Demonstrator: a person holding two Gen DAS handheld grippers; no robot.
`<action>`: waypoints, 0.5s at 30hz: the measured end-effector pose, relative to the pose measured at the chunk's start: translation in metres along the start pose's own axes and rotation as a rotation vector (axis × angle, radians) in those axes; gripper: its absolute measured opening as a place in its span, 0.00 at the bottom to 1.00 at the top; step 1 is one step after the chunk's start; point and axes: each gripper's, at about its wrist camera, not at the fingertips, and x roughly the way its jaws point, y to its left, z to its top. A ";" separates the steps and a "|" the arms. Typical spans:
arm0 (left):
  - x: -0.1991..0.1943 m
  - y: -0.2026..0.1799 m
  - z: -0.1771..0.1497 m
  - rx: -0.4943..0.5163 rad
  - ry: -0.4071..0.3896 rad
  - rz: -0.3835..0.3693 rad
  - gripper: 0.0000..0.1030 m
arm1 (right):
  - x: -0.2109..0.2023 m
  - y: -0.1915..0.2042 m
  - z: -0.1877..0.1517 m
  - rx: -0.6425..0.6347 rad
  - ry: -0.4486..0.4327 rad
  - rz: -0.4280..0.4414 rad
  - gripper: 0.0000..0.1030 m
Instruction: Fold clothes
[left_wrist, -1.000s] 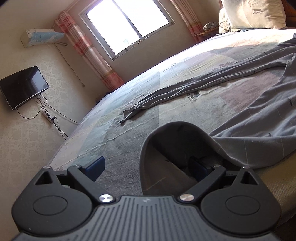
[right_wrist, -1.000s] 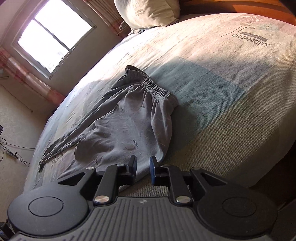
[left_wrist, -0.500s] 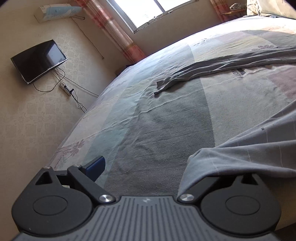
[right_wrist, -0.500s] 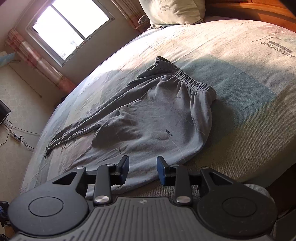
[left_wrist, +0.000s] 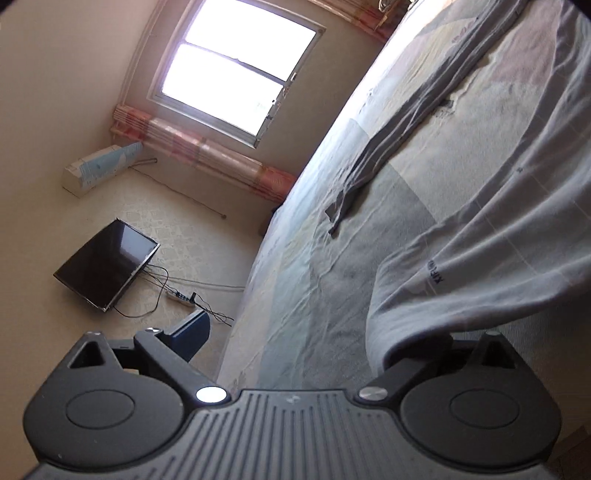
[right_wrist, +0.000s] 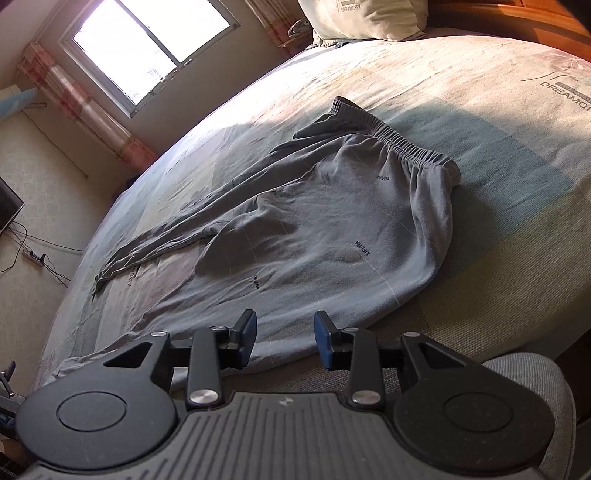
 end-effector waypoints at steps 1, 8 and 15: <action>0.002 0.001 -0.005 -0.034 0.016 -0.035 0.95 | 0.000 0.000 0.000 0.001 0.000 -0.003 0.38; 0.005 0.026 -0.017 -0.282 0.054 -0.090 0.94 | 0.003 0.002 -0.002 0.012 0.011 -0.018 0.42; -0.024 0.017 0.001 -0.094 -0.204 0.071 0.99 | 0.006 0.010 -0.005 -0.001 0.018 -0.021 0.45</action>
